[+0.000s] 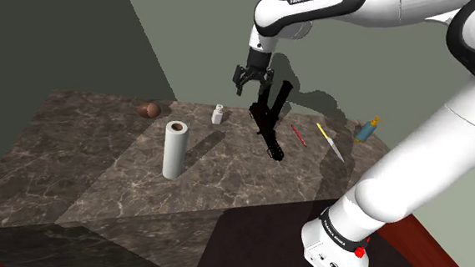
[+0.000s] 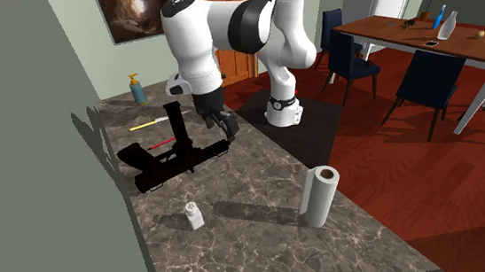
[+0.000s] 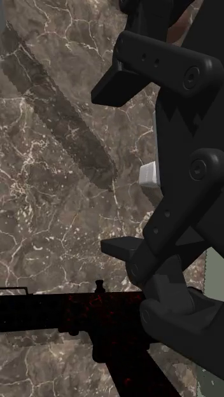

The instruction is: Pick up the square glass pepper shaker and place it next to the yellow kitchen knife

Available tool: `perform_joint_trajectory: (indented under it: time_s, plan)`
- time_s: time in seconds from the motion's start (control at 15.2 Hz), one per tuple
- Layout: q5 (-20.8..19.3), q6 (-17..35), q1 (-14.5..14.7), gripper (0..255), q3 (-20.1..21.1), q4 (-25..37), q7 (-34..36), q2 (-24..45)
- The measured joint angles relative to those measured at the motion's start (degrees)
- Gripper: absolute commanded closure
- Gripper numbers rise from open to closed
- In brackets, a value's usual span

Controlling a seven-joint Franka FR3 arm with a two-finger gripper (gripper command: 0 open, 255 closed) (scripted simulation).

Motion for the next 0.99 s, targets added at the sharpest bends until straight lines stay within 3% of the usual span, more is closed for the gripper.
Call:
perform_joint_trajectory:
  time_s: [0.4,0.99]
  plan:
    - [-0.07,2.36,-0.07,0,-0.22,9.27,2.05,12.69]
    - [0.08,2.04,-0.52,0,-1.29,29.82,3.77,34.58]
